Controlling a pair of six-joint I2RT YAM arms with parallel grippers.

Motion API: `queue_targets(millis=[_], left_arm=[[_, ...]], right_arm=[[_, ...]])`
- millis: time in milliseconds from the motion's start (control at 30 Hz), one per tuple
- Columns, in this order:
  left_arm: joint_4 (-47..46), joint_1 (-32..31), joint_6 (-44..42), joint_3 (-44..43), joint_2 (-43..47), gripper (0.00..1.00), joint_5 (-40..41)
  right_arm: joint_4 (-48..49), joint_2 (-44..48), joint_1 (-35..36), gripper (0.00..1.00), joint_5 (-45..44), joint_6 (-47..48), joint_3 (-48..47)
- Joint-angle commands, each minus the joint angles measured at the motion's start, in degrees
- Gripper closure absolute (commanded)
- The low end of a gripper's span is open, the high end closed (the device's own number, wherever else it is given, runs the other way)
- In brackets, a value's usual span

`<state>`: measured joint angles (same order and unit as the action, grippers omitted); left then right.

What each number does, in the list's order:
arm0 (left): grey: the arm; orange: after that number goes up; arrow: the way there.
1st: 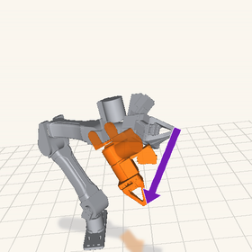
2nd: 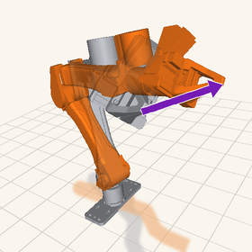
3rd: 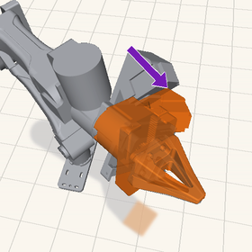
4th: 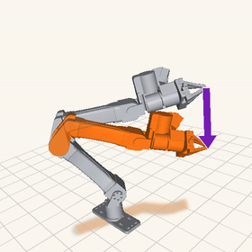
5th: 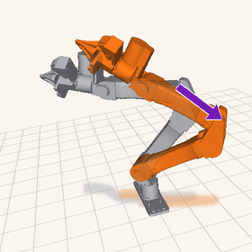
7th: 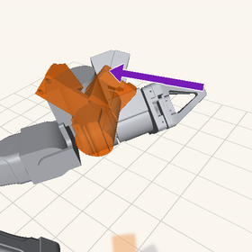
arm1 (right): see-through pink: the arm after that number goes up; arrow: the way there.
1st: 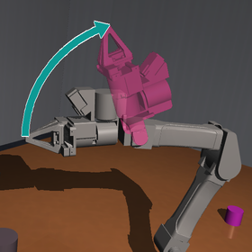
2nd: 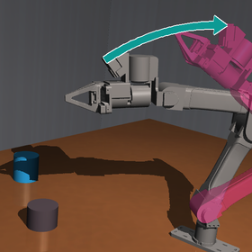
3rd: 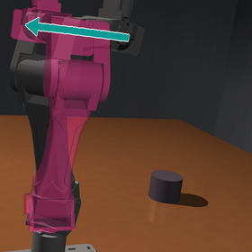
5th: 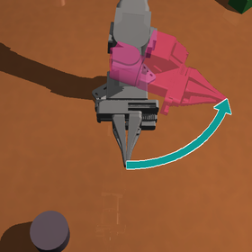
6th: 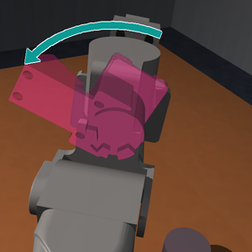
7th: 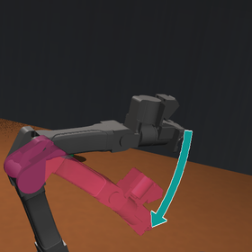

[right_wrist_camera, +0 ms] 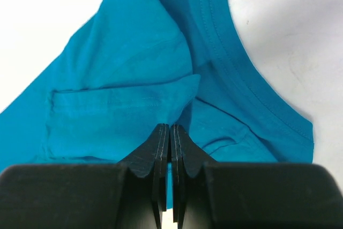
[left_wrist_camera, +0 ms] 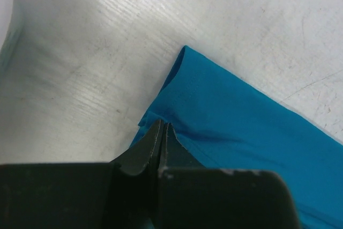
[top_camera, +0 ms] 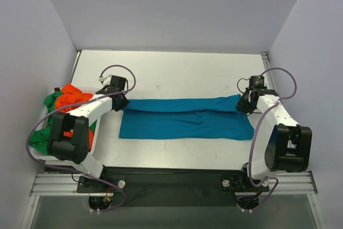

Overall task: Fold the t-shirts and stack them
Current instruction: Fold the other side of the tshirt into a rectangle

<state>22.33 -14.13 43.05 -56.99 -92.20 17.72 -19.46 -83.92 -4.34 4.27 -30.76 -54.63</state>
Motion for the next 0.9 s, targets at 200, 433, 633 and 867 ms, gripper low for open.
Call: queue_targets(millis=[200,433,633,867], left_arm=[[-2.5,-1.0,1.2,3.1,3.6,1.0,0.7],[-3.3,-1.1,1.1,5.7,5.3,0.96,0.1],[-5.1,-1.1,-0.1,6.9,9.8,0.46,-0.2],[-4.3,-1.2,-2.0,4.4,12.9,0.44,-1.4]], right_arm=[[1.1,1.2,-0.6,1.0,-0.4,-0.4,3.1],[1.4,1.2,-0.8,1.0,-0.1,-0.7,4.4],[0.6,4.0,-0.3,0.56,0.2,-0.1,4.3],[-2.1,4.3,3.9,0.58,-2.2,1.6,-0.8]])
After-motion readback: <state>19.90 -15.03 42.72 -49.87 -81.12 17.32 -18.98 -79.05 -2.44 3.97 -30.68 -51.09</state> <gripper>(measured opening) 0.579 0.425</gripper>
